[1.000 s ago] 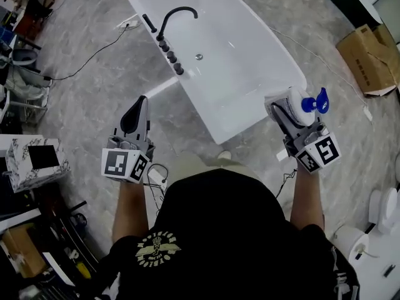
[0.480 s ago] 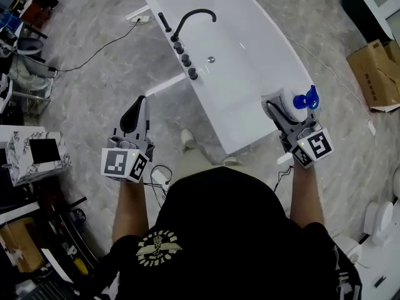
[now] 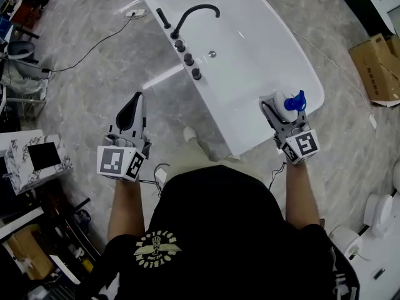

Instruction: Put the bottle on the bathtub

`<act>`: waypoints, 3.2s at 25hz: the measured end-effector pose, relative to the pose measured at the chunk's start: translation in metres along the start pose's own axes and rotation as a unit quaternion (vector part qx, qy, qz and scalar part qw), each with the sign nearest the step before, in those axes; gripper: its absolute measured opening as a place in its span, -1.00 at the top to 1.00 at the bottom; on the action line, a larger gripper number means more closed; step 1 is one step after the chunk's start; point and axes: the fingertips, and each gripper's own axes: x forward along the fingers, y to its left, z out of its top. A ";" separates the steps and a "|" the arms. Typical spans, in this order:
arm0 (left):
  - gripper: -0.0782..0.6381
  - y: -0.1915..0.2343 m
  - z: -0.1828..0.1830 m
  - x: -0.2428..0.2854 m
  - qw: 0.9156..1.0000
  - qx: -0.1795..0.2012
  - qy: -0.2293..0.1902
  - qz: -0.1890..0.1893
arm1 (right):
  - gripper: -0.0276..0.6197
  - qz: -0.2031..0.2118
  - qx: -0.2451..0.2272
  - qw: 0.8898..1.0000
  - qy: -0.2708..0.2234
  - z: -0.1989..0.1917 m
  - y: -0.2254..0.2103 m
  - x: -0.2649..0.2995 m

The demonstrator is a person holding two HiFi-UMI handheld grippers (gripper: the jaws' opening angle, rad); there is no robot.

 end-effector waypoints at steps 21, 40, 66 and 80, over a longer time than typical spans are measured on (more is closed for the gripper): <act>0.76 0.052 -0.103 -0.012 0.997 -0.032 0.075 0.012 | 0.09 0.024 0.034 0.995 0.094 -0.201 0.044 0.124; 0.76 0.038 -0.142 -0.037 0.991 -0.016 0.135 0.007 | 0.09 0.083 0.037 0.980 0.175 -0.340 0.104 0.176; 0.76 -0.003 -0.128 -0.045 0.990 -0.002 0.138 -0.017 | 0.09 0.107 -0.019 0.962 0.250 -0.385 0.107 0.144; 0.76 -0.013 -0.092 -0.033 0.995 0.002 0.103 -0.009 | 0.08 0.121 -0.032 0.943 0.307 -0.382 0.094 0.084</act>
